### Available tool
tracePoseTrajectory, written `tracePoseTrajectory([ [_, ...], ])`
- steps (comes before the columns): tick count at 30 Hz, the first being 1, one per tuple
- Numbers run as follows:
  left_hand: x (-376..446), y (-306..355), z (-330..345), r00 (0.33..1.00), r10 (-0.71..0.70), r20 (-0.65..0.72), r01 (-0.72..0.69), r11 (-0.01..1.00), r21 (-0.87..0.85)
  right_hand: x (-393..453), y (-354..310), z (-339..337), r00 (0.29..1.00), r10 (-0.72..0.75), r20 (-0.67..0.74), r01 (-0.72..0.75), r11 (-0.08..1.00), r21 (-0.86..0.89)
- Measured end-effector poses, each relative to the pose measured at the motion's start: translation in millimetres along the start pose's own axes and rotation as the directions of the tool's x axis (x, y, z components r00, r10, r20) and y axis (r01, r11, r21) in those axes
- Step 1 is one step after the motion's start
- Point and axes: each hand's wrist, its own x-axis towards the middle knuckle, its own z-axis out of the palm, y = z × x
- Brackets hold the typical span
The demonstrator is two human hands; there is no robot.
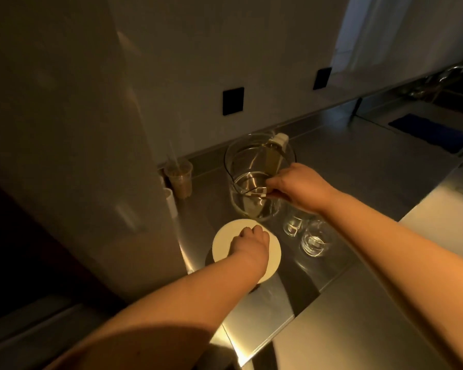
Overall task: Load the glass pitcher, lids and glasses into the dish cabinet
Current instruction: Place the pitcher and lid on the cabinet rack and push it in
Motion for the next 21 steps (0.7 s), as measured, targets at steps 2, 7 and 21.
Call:
tracePoseTrajectory([
  [2, -12, -2, -9, 0.999, 0.039, -0.036, -0.039, 0.999, 0.005, -14, -2, -17, 1.0, 0.014, 0.009, -0.014, 0.999, -0.028],
  [7, -48, 1, -25, 0.977, 0.183, -0.107, -0.173, 0.98, 0.097, -53, -15, -58, 0.998, 0.058, -0.002, -0.058, 0.994, -0.095],
  [21, -148, 26, -67, 0.763, 0.622, -0.176, -0.462, 0.716, 0.524, -173, -84, -179, 0.967, 0.254, -0.024, -0.255, 0.96, -0.117],
])
